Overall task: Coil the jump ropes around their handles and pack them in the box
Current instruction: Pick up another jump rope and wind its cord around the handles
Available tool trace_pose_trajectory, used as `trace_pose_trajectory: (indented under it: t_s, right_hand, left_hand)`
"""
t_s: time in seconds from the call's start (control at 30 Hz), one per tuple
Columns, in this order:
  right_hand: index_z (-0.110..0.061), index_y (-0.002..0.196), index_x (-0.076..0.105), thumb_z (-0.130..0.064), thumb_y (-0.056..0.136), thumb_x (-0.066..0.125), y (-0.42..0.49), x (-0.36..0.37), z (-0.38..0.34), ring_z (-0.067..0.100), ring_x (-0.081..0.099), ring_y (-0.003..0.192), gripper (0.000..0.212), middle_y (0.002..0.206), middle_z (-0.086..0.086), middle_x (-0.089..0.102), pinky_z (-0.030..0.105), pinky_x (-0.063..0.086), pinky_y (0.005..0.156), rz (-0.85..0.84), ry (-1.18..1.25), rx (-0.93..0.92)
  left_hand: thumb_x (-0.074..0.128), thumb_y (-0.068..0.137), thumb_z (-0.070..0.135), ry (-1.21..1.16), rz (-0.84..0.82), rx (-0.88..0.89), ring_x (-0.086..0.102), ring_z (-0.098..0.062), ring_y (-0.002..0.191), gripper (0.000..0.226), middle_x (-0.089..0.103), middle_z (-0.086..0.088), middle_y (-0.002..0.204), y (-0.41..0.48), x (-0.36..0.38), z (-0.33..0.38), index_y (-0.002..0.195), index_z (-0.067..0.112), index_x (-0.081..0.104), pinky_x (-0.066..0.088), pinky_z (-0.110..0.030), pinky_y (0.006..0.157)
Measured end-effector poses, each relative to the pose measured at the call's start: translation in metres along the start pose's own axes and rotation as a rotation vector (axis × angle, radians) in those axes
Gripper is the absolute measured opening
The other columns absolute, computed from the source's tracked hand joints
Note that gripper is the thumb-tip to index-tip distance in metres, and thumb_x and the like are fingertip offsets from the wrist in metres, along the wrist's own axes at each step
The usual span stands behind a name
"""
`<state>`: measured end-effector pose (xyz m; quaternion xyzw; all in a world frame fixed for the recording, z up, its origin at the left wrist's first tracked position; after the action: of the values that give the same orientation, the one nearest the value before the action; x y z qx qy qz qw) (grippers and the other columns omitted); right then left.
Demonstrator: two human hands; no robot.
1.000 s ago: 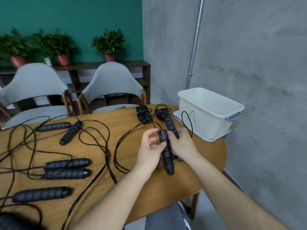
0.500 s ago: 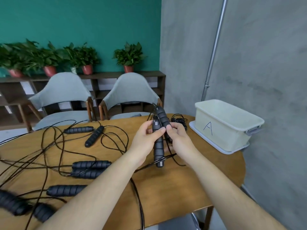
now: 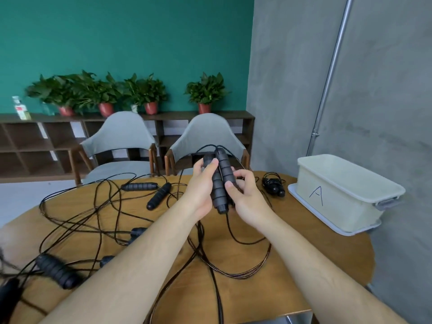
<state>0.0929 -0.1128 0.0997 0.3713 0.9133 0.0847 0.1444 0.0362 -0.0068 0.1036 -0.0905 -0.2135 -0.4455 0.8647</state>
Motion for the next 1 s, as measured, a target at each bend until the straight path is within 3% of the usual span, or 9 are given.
trace_pose_trajectory:
  t_s: [0.13,0.2,0.3,0.47,0.67,0.77,0.83,0.93,1.0]
  right_hand:
    - [-0.027,0.115,0.048,-0.031,0.1,0.059,0.011,0.02,-0.015,0.001,0.064,0.079,0.019,0.103,-0.004,0.066,0.026,0.055,0.073,-0.006,-0.07,-0.06]
    - [-0.025,0.111,0.054,-0.027,0.099,0.06,0.013,0.026,-0.02,0.003,0.06,0.07,0.013,0.088,-0.006,0.066,0.025,0.053,0.071,0.007,-0.091,-0.057]
    - [-0.022,0.114,0.057,-0.024,0.1,0.057,0.017,0.039,-0.027,0.001,0.063,0.08,0.014,0.095,-0.008,0.064,0.018,0.051,0.072,0.026,-0.101,-0.048]
    - [-0.023,0.123,0.052,-0.023,0.101,0.048,0.02,0.057,-0.032,0.013,0.072,0.093,0.022,0.109,-0.004,0.068,0.042,0.059,0.086,0.026,-0.095,-0.026]
    - [-0.027,0.127,0.057,-0.015,0.1,0.055,0.015,0.064,-0.042,-0.013,0.061,0.085,0.03,0.11,-0.014,0.06,0.005,0.047,0.067,-0.036,-0.071,-0.074]
    - [-0.031,0.119,0.064,-0.033,0.096,0.061,0.015,0.054,-0.034,-0.001,0.06,0.106,0.023,0.116,-0.015,0.064,0.022,0.049,0.09,0.041,0.099,0.036]
    - [-0.025,0.102,0.072,-0.039,0.096,0.06,0.017,0.035,-0.029,0.006,0.064,0.099,0.019,0.103,-0.009,0.071,0.032,0.052,0.091,0.167,0.049,0.075]
    - [-0.004,0.079,0.068,-0.029,0.092,0.058,0.023,0.016,-0.016,0.017,0.06,0.074,0.03,0.077,0.013,0.067,0.039,0.053,0.076,0.157,-0.282,0.19]
    - [-0.01,0.079,0.061,-0.033,0.089,0.055,0.024,0.009,-0.007,0.023,0.06,0.075,0.026,0.077,0.008,0.063,0.033,0.05,0.069,0.017,-0.653,0.339]
  left_hand:
    - [0.052,0.1,0.019,0.074,-0.022,0.02,0.07,-0.032,0.109,0.035,0.07,-0.018,0.119,-0.006,-0.021,0.027,0.135,0.02,0.051,0.059,-0.049,0.086]
    - [0.052,0.096,0.016,0.164,-0.025,0.023,0.067,-0.031,0.107,0.03,0.068,-0.017,0.115,-0.008,-0.029,0.042,0.126,0.016,0.056,0.056,-0.05,0.093]
    - [0.054,0.093,0.014,0.343,-0.009,0.047,0.062,-0.026,0.091,0.021,0.065,-0.007,0.095,-0.008,-0.042,0.064,0.113,0.013,0.062,0.054,-0.041,0.08]
    - [0.065,0.095,0.015,0.454,-0.022,0.049,0.071,-0.028,0.095,0.027,0.07,-0.01,0.106,-0.011,-0.06,0.081,0.122,0.016,0.061,0.061,-0.044,0.072]
    - [0.071,0.095,0.029,0.542,0.084,0.17,0.068,-0.021,0.108,0.031,0.07,-0.001,0.118,-0.009,-0.069,0.079,0.123,0.031,0.057,0.058,-0.042,0.093]
    - [0.071,0.094,0.031,0.589,0.111,0.175,0.068,-0.02,0.108,0.03,0.07,0.0,0.117,-0.008,-0.07,0.079,0.121,0.03,0.057,0.057,-0.04,0.094]
    - [0.07,0.095,0.032,0.632,0.117,0.164,0.068,-0.022,0.107,0.026,0.07,-0.001,0.115,-0.008,-0.069,0.082,0.117,0.031,0.057,0.058,-0.037,0.088]
    - [0.075,0.087,0.036,0.641,0.074,0.127,0.071,-0.029,0.104,0.032,0.074,-0.006,0.11,-0.009,-0.064,0.092,0.115,0.028,0.063,0.056,-0.051,0.095]
    - [0.076,0.083,0.037,0.747,0.02,0.119,0.073,-0.026,0.1,0.034,0.076,-0.003,0.105,-0.011,-0.058,0.102,0.114,0.029,0.065,0.055,-0.051,0.096]
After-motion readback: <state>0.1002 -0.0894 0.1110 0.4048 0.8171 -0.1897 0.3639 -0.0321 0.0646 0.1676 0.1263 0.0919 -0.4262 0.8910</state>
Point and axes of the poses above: each hand's wrist, its own y-axis towards the middle knuckle, its own x-axis out of the palm, z = x × y, the point moved 7 cm from there along y, towards the middle knuckle
